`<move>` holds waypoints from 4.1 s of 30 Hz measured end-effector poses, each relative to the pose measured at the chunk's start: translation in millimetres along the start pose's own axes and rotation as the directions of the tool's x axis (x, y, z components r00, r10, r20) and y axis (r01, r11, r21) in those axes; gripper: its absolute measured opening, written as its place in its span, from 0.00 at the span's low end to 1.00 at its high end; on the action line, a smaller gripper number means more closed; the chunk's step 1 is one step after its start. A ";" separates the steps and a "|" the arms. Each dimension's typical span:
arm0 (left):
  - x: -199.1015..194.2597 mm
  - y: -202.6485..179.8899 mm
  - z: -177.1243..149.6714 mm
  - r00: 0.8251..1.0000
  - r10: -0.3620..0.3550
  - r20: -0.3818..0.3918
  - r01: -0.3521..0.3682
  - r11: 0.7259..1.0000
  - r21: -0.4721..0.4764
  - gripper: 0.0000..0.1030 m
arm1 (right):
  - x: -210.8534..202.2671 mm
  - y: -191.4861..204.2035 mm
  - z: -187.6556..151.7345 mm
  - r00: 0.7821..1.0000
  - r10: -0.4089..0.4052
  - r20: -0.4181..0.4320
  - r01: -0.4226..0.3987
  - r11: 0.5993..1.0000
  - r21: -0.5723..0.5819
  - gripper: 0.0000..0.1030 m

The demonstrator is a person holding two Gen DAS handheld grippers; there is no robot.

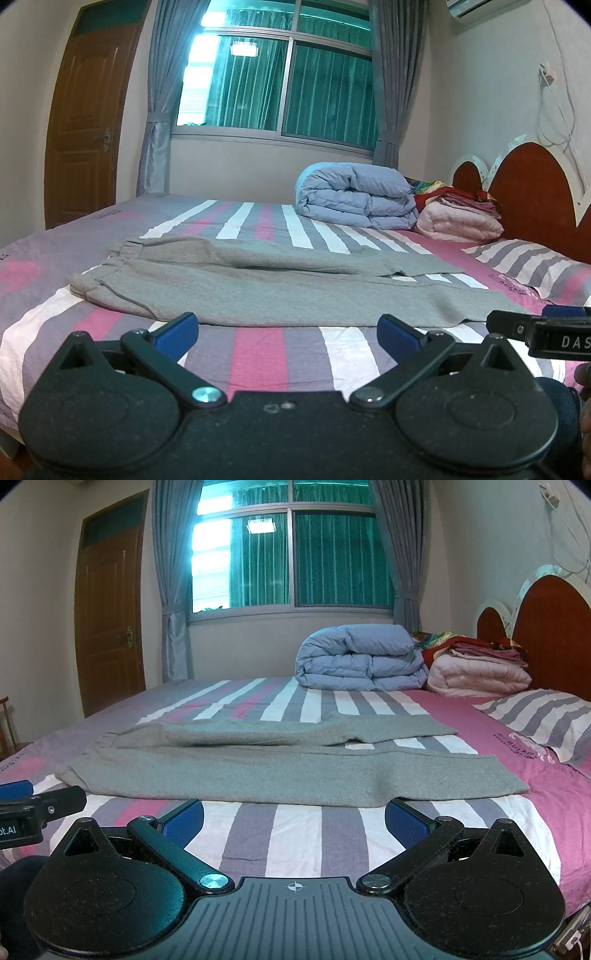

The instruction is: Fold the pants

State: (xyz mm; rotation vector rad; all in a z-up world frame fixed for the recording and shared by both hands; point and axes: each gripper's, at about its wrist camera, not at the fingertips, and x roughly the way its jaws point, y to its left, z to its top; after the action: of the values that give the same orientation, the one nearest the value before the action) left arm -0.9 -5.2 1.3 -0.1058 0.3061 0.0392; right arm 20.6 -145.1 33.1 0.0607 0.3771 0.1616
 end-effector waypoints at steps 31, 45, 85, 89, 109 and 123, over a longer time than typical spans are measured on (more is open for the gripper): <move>-1.5 -0.3 0.3 1.000 0.002 0.001 -0.002 1.000 0.005 0.94 | 0.6 1.2 1.1 1.000 -0.003 -0.003 0.003 1.000 -0.001 1.00; -1.4 -0.5 0.2 1.000 0.005 0.004 -0.005 1.000 0.008 0.94 | 1.0 1.5 1.3 1.000 -0.001 -0.004 0.001 1.000 0.002 1.00; 487.0 364.1 132.4 0.836 -0.071 -0.544 0.162 0.980 0.120 0.75 | 580.0 41.9 155.3 0.805 0.397 -0.441 -0.522 0.828 -0.207 0.55; 497.9 370.0 125.8 0.838 -0.091 -0.538 0.167 0.981 0.094 0.80 | 596.4 43.7 141.9 0.764 0.403 -0.504 -0.565 0.795 -0.221 0.56; 327.2 348.3 181.2 0.957 -0.247 -0.152 0.277 0.934 0.225 0.12 | 402.4 49.9 205.4 0.862 0.430 -0.270 -0.507 0.753 -0.419 0.08; 209.0 320.0 70.7 0.952 -0.002 -0.307 0.042 0.991 0.124 0.20 | 250.7 67.9 60.4 0.881 0.350 -0.317 -0.452 0.820 -0.352 0.15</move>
State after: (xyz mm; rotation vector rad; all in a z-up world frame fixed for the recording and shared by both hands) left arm 201.9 325.3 -26.3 0.0148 0.6173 -0.0201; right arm 263.1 -37.7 4.6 -0.3103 0.5626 0.6776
